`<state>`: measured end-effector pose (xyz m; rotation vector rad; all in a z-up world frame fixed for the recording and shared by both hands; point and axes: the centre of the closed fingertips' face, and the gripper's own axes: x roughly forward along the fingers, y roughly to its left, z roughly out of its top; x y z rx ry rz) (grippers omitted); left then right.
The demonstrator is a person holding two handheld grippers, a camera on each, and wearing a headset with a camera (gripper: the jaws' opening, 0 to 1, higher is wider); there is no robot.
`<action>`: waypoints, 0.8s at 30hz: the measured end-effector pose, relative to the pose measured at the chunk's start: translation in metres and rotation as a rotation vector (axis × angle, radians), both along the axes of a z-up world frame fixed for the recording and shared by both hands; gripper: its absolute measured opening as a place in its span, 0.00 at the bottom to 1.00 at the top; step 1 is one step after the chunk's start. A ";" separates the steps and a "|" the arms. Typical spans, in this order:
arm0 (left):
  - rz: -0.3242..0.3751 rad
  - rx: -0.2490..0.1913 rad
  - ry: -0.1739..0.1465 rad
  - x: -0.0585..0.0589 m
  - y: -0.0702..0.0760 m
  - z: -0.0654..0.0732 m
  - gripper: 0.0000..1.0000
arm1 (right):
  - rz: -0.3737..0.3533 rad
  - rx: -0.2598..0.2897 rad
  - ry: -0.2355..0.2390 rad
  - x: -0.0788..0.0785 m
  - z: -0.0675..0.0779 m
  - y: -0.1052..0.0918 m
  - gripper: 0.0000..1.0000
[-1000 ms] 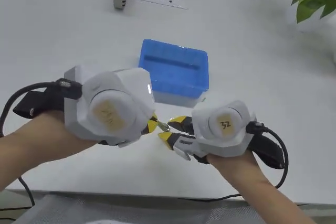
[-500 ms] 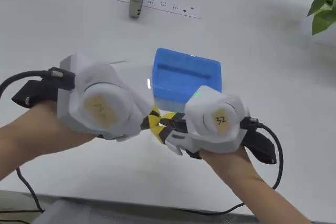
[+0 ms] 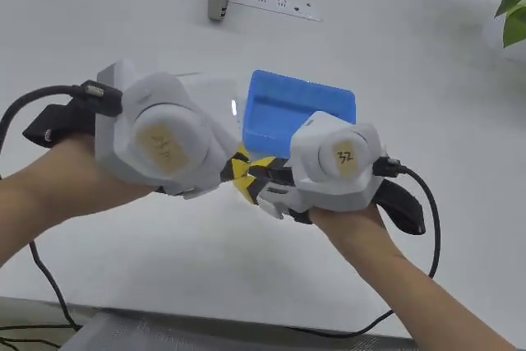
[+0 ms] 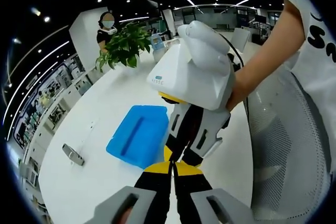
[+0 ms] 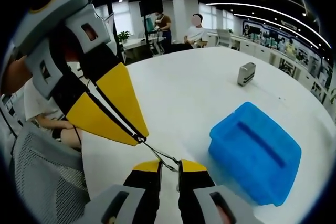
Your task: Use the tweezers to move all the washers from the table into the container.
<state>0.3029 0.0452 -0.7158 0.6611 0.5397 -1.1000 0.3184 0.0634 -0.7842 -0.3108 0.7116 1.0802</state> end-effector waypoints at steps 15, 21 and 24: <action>-0.001 -0.028 0.019 0.002 0.000 0.003 0.00 | 0.090 -0.047 -0.086 0.000 0.008 0.007 0.06; 0.003 -0.045 0.023 -0.002 -0.003 0.003 0.00 | 0.122 -0.082 -0.128 -0.002 0.007 0.005 0.04; 0.007 -0.040 0.006 -0.002 -0.006 0.003 0.00 | 0.137 -0.104 -0.164 -0.003 0.007 0.004 0.04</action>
